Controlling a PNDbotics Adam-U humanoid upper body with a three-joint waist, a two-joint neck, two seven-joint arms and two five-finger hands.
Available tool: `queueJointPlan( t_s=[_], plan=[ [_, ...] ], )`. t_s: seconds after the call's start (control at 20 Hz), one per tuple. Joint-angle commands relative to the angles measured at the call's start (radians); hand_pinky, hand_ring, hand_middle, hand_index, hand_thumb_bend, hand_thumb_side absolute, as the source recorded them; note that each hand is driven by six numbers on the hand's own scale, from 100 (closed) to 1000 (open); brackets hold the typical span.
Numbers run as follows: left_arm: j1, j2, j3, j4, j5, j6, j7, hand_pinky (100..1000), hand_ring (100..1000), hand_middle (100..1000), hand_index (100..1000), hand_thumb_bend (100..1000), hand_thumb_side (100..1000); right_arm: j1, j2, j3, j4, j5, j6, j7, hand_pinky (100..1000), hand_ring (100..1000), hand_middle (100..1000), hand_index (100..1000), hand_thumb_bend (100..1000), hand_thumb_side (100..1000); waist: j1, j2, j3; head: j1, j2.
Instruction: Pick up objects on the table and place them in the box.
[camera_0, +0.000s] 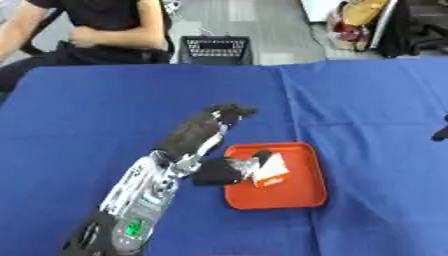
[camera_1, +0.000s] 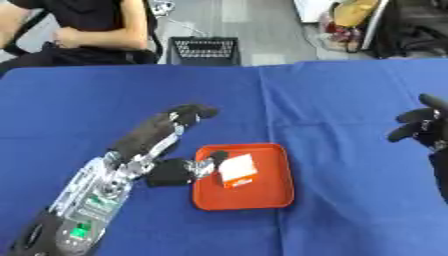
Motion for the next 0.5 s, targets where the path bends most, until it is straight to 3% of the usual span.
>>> queueJointPlan(
  t_s=[0.05, 0.2, 0.5],
  plan=[
    [0.02, 0.021, 0.06, -0.065, 0.054, 0.039, 0.049, 1000, 1000, 888, 1000, 463, 816, -0.01, -0.015, -0.01, -0.011, 0.0, -0.004, -0.004, 573, 562, 645, 907, 100, 897, -0.004, -0.012, 0.004, -0.014, -0.012],
    [0.071, 0.02, 0.109, -0.103, 0.183, 0.034, 0.113, 1000, 1000, 967, 1000, 448, 789, -0.01, -0.014, -0.012, -0.01, 0.002, -0.005, -0.005, 572, 561, 645, 907, 100, 897, -0.006, -0.01, 0.011, -0.018, -0.014],
    [0.157, -0.005, 0.207, -0.118, 0.475, -0.057, 0.229, 1000, 1000, 996, 1000, 475, 731, -0.008, -0.013, -0.015, -0.01, 0.005, -0.006, -0.008, 573, 562, 645, 907, 100, 898, -0.007, -0.009, 0.022, -0.025, -0.017]
  ],
)
